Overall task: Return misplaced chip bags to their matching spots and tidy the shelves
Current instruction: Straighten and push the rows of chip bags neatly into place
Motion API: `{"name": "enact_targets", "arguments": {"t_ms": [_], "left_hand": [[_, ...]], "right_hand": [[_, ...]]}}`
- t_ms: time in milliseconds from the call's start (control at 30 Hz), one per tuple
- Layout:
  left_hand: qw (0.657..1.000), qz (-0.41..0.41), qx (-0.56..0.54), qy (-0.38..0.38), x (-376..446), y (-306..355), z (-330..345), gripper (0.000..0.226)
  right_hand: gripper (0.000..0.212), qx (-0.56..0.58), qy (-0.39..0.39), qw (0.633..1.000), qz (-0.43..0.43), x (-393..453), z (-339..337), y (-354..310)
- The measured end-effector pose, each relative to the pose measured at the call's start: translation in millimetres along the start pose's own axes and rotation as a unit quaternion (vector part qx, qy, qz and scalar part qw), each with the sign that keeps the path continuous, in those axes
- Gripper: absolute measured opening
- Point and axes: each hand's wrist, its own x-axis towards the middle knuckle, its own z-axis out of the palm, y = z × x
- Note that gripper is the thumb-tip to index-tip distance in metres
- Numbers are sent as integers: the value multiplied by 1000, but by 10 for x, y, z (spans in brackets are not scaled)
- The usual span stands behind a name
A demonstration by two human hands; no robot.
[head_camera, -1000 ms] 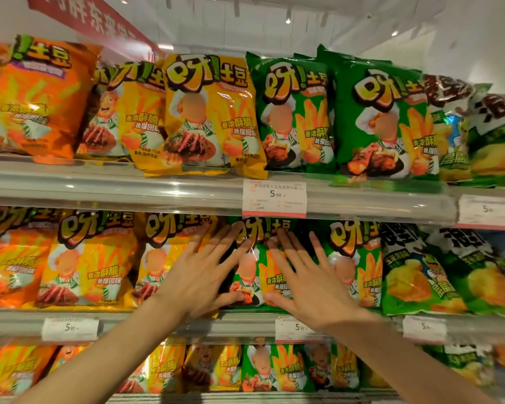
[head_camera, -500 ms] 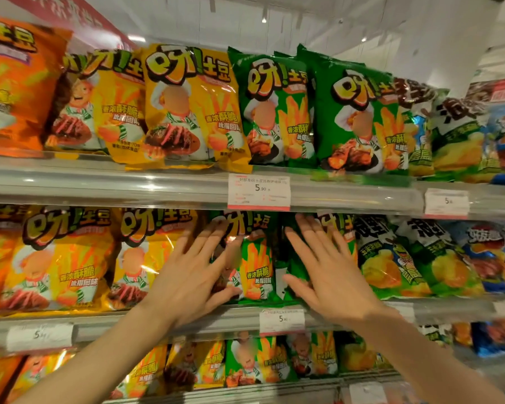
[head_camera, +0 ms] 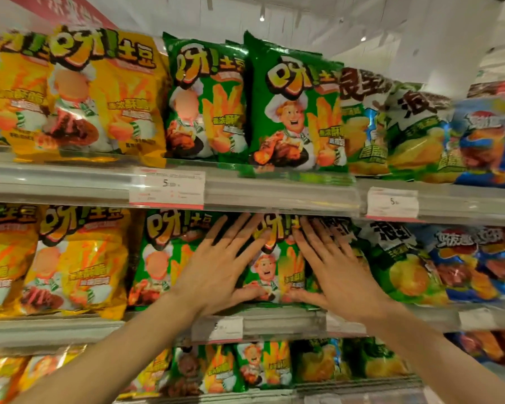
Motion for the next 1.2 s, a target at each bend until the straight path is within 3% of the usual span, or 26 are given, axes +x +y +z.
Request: {"name": "enact_targets", "arguments": {"t_ms": [267,500,800,1000,1200], "left_hand": [[999,-32,-2,-26,6,-9,-84,105],[999,-37,27,3,158,48,-146,114],[999,-40,22,-25,133,-12,-122,114],[999,-8,-3,36,175,316,-191,83],[999,50,-3,17,444,871,-29,70]], "right_hand": [[109,49,35,997,-50,90,103,54],[120,41,33,997,-58,155,81,114],[119,50,43,996,-53,156,132,59],[96,75,64,995,10,-171,106,424],[83,9,31,999,26,-568,286,990]]}}
